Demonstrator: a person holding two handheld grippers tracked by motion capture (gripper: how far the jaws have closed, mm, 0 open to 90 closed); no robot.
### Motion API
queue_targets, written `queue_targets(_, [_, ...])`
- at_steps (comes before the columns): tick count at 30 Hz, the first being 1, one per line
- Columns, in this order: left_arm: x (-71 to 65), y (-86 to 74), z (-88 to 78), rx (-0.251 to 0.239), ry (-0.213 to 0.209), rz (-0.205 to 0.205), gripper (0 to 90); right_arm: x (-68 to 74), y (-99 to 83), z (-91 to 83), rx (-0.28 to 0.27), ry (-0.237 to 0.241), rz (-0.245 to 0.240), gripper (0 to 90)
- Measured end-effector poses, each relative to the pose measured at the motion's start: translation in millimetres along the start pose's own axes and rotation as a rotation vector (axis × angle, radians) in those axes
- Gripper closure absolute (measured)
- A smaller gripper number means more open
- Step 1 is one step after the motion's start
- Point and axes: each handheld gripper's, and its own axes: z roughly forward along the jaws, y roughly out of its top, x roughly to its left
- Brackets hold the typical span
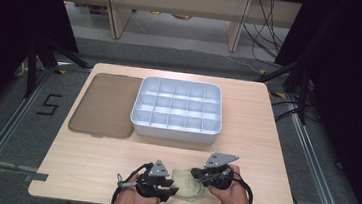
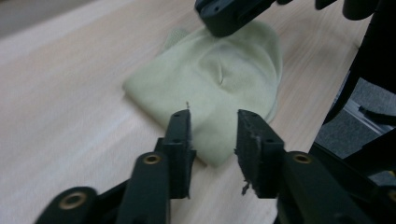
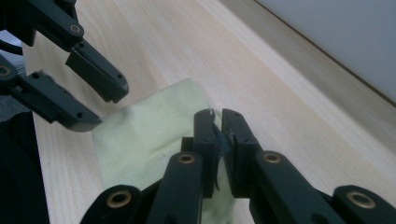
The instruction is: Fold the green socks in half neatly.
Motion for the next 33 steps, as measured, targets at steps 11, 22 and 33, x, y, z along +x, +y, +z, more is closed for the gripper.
queue_targets(11, [5.8, 1.3, 2.5, 0.015, 0.011, -0.055, 49.1, 0.8, -0.6, -1.8, 0.001, 0.012, 0.007, 84.5])
queue_targets(22, [7.5, 6.4, 10.9, 0.035, 0.019, -0.073, 43.1, 0.0, -1.0, -4.2, -0.008, -0.003, 0.012, 84.5])
queue_targets(33, [9.3, 6.5, 8.3, 0.039, 0.024, -0.064, 42.9, -1.8, -1.5, -9.2, -0.027, -0.018, 0.022, 84.5])
